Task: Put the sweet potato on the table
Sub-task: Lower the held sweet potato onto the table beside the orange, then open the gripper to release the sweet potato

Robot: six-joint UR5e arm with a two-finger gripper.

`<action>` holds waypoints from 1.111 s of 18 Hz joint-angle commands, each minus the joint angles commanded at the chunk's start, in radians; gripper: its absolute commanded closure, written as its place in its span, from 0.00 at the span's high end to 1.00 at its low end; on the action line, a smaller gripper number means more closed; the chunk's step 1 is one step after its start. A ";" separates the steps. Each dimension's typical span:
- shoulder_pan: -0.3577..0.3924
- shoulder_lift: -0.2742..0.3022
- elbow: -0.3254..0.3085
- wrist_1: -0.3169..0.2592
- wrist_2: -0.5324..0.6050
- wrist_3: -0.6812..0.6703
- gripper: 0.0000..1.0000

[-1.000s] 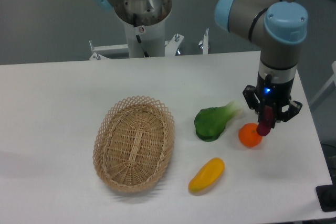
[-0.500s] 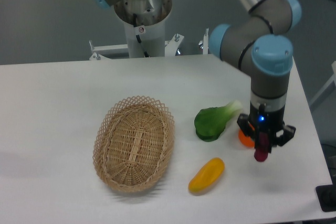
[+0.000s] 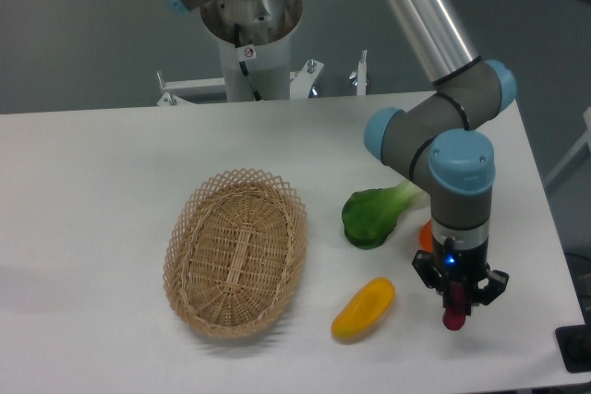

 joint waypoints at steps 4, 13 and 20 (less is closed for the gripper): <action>0.000 0.003 -0.026 0.000 0.000 0.034 0.30; -0.002 0.005 -0.026 0.000 0.000 0.034 0.54; -0.002 0.031 0.027 -0.006 0.003 0.006 1.00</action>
